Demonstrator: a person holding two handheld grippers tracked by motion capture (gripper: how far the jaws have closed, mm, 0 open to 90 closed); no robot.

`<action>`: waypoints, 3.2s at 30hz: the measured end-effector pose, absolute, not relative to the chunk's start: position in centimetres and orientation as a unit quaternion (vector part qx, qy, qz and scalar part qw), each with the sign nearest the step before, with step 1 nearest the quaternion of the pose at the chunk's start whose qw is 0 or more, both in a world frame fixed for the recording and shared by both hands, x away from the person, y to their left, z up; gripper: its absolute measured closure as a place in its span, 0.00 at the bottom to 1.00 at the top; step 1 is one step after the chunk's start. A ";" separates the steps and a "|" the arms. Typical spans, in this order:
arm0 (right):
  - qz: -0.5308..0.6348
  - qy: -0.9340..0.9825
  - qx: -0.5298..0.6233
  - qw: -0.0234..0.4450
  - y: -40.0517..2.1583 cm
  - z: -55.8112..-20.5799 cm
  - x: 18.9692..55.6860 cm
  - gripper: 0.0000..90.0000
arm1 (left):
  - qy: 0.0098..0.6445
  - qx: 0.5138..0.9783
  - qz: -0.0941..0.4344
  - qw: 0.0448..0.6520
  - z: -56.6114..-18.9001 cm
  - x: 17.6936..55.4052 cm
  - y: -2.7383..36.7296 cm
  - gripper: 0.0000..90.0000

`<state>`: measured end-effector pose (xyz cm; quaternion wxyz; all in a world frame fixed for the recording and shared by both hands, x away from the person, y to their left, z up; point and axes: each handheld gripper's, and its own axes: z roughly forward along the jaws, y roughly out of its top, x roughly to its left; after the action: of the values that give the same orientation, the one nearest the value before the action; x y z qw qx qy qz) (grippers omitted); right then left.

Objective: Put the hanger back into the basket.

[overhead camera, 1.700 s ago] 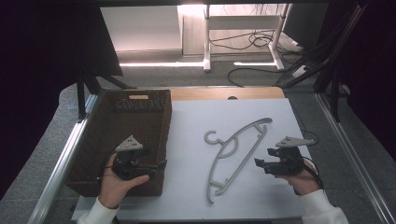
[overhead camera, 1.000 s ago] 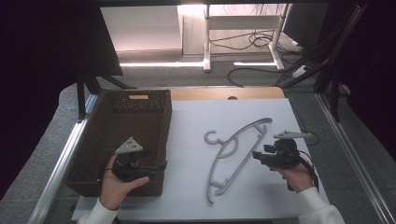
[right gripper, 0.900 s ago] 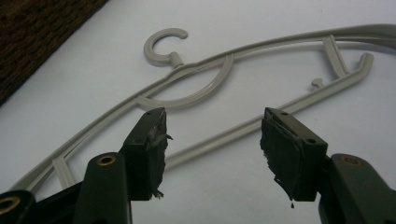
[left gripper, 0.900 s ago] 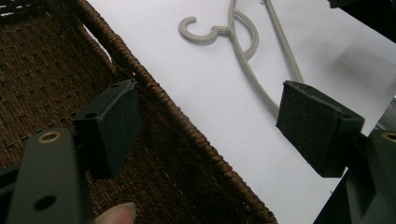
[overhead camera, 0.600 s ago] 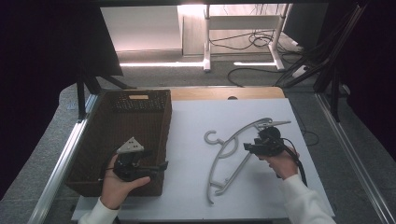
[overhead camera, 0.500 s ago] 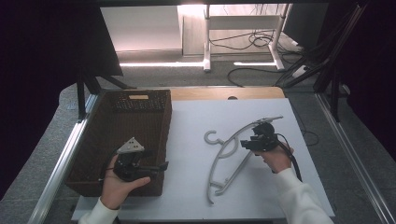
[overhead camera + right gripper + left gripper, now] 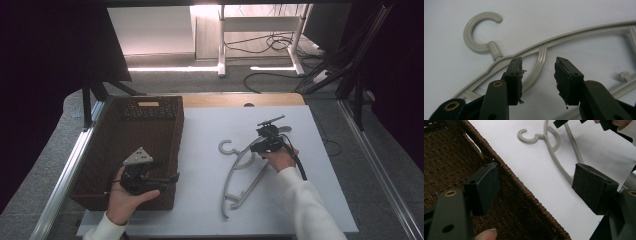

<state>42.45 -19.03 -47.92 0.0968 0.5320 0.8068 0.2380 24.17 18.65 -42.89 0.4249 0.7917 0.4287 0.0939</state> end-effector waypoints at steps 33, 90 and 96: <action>0.188 0.786 0.582 0.093 -17.5 -49.8 44.0 0.88 | 0.429 0.791 0.094 0.425 -43.0 24.3 18.8 0.25; 0.510 0.691 0.511 -0.037 -23.6 -41.2 40.1 0.95 | 0.402 0.804 0.077 0.431 -42.4 24.8 15.2 0.25; 0.533 0.679 0.503 -0.043 -24.0 -41.0 39.9 0.95 | 0.401 0.804 0.073 0.433 -42.5 25.1 14.4 0.25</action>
<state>39.91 -24.00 -41.05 -0.0433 0.5030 0.6791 0.5329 25.08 14.45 -42.47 0.4334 0.8037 0.4011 0.0727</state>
